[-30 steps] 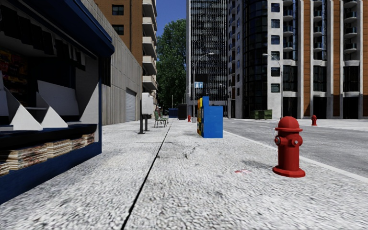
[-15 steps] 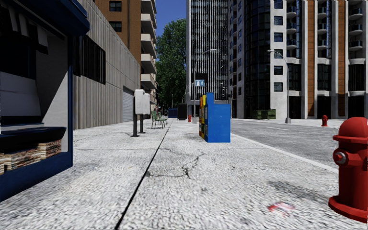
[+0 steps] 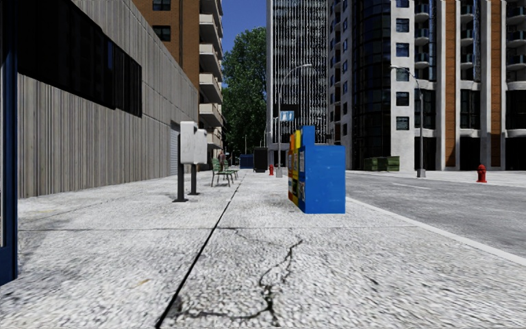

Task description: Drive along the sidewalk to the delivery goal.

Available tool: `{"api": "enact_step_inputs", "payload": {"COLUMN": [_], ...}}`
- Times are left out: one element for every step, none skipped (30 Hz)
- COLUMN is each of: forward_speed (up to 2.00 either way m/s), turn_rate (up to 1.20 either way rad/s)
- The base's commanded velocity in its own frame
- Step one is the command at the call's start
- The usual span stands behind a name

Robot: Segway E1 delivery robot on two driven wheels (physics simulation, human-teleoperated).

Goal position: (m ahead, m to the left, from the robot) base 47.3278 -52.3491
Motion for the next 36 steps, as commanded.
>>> {"api": "enact_step_inputs", "payload": {"forward_speed": [2.0,2.0,2.0,2.0,2.0,2.0,2.0,2.0,2.0,2.0,2.0,2.0,2.0,2.0,2.0,2.0,2.0,2.0,2.0,2.0,2.0,2.0,2.0,2.0,2.0,2.0,2.0,2.0,2.0,2.0,2.0,2.0,2.0,2.0,2.0,2.0], "turn_rate": [0.0,0.0,0.0,0.0,0.0,0.0,0.0,0.0,0.0,0.0,0.0,0.0,0.0,0.0,0.0,0.0,0.0,0.0,0.1,0.13,0.14,0.17,0.17,0.18,0.0,0.0,0.0,0.0,0.0,0.0,0.0,0.0,0.0,0.0,0.0,0.0]}}
